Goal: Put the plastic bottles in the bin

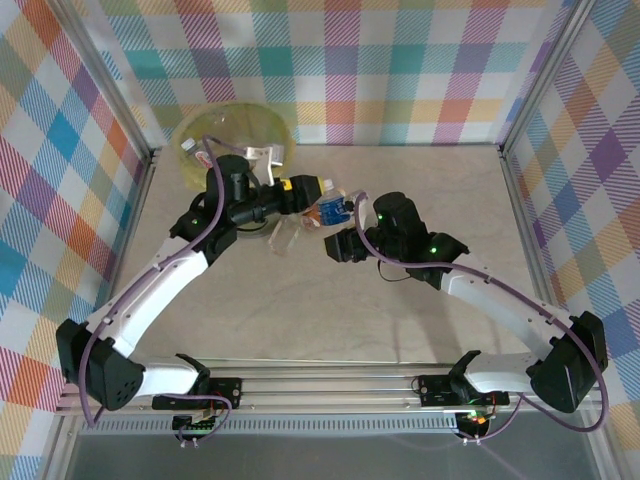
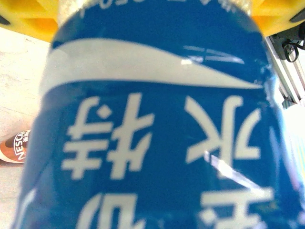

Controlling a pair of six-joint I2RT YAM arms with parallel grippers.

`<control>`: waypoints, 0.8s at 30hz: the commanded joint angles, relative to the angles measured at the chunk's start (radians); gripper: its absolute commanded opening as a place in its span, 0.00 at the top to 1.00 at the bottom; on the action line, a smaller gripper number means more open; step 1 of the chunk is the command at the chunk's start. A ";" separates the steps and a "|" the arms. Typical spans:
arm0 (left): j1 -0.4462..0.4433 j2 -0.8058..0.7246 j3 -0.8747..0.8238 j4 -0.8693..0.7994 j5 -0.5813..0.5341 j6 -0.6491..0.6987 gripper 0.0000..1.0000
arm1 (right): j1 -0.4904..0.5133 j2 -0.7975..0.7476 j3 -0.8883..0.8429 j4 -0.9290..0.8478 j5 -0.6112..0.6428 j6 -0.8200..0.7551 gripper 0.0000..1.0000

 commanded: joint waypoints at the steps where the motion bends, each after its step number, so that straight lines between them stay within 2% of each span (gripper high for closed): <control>1: -0.013 0.034 0.061 0.028 0.071 0.026 0.29 | 0.010 -0.029 0.016 0.029 -0.018 -0.028 0.43; 13: -0.031 0.104 0.111 0.004 0.112 0.044 0.49 | 0.017 -0.027 0.023 0.033 -0.015 -0.033 0.43; 17: -0.036 0.112 0.113 -0.003 0.112 0.044 0.51 | 0.017 -0.021 0.029 0.034 -0.011 -0.034 0.43; 20: -0.039 0.116 0.110 -0.009 0.116 0.043 0.56 | 0.017 -0.016 0.033 0.040 -0.009 -0.033 0.43; 24: -0.044 0.118 0.109 -0.013 0.118 0.043 0.56 | 0.017 -0.004 0.043 0.041 -0.009 -0.033 0.42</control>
